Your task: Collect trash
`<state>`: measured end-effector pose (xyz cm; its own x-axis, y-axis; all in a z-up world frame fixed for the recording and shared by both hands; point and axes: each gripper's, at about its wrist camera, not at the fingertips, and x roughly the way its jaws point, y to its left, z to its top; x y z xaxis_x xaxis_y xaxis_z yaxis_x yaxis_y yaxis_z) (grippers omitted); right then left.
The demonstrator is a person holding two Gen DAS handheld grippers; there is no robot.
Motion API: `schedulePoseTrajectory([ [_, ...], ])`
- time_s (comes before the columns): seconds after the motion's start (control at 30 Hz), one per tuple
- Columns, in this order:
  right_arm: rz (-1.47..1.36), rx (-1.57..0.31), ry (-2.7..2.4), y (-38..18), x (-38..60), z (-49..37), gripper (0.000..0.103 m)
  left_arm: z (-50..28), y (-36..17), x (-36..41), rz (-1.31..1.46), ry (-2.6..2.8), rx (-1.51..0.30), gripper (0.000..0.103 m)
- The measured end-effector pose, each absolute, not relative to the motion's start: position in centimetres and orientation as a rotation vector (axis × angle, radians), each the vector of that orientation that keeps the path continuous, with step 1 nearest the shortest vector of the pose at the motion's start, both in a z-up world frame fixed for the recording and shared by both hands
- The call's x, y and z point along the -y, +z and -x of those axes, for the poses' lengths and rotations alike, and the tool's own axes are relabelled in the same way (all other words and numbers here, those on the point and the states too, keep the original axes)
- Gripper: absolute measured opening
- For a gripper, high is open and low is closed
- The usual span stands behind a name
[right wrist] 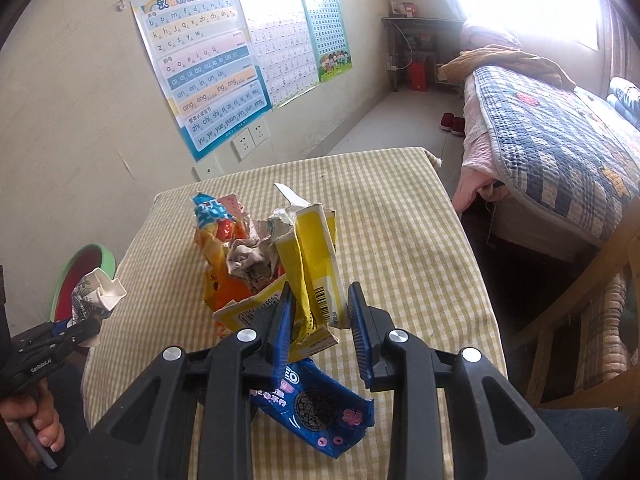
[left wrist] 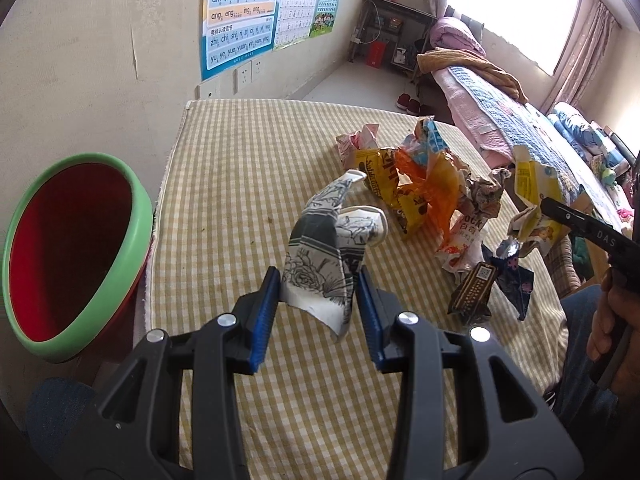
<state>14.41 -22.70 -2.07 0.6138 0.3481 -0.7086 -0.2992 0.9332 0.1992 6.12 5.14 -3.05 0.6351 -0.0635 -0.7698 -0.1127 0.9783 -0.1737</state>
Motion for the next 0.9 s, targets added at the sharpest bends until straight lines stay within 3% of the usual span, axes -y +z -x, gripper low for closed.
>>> schedulePoseTrajectory([
  [0.53,0.043,-0.674,0.399,1.9,19.0,-13.1,0.026,-4.8,-1.6,-8.3,0.295,0.086,-0.81,0.037],
  [0.9,0.041,-0.715,0.528,1.8,13.8,-13.0,0.026,-3.8,-0.8,-12.1,0.346,0.164,-0.765,0.035],
])
